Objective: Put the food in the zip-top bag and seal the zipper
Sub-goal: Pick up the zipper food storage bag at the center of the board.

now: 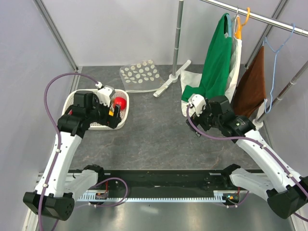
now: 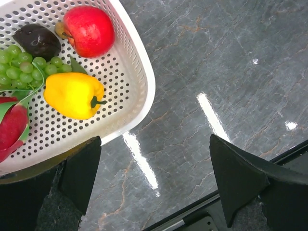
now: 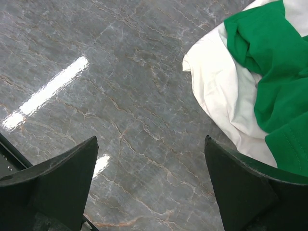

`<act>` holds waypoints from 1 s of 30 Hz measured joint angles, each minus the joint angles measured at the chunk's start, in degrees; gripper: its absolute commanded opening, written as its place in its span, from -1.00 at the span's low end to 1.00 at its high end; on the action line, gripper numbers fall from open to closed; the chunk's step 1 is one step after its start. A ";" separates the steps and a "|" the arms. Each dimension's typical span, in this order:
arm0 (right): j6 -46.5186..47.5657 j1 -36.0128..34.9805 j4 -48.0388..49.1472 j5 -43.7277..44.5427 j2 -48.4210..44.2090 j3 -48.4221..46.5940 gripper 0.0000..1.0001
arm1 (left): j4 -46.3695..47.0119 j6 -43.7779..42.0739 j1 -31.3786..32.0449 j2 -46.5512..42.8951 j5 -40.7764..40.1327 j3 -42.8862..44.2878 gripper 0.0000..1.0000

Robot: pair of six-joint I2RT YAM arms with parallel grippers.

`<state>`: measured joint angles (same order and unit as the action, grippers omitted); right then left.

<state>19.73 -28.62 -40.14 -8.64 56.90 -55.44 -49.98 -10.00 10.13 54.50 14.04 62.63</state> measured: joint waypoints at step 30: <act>1.75 1.16 -1.92 -6.38 4.87 -4.90 0.96 | 20.98 -27.06 5.31 55.76 -2.12 38.47 1.00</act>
<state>21.47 -27.46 -42.06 -15.03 61.78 -60.34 -28.99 -37.06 15.44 110.26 11.92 101.10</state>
